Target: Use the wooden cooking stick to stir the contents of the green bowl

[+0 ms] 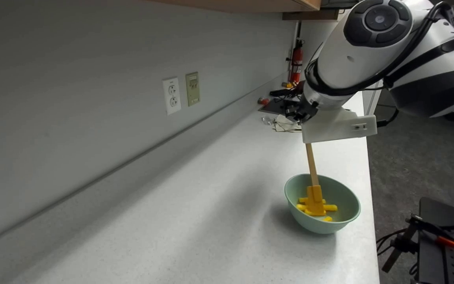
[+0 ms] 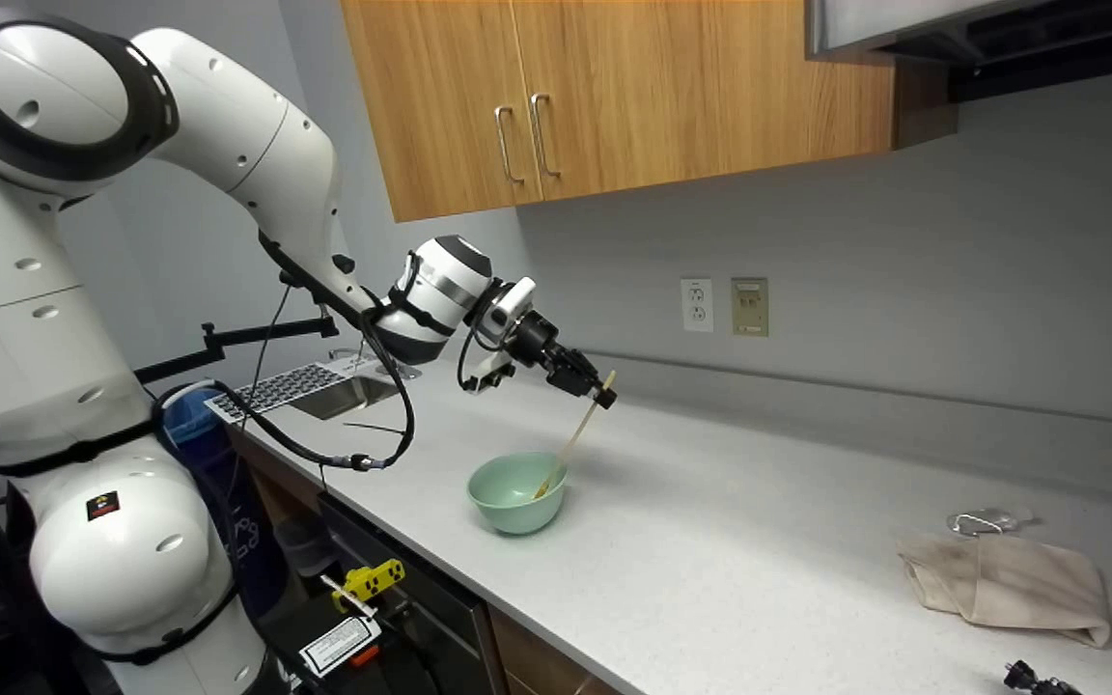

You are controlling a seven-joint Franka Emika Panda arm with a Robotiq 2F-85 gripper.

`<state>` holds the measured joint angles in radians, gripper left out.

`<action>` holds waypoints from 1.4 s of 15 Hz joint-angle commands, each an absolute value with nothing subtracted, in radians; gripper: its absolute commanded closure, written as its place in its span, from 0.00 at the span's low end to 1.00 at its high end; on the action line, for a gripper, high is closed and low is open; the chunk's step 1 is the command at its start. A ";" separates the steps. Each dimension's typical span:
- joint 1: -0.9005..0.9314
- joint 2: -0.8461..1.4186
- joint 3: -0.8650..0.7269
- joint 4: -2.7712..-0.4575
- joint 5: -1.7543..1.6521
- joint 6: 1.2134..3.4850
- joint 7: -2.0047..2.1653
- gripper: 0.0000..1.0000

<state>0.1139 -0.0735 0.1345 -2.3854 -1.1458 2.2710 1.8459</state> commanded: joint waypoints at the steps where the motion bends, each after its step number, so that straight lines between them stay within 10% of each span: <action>1: 0.126 -0.110 0.153 -2.382 -1.217 2.211 1.892 0.96; 21: 0.128 0.018 0.155 -2.336 -1.173 2.242 1.963 0.96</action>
<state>0.1269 -0.0380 0.1685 -2.3733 -1.1877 2.2186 1.9408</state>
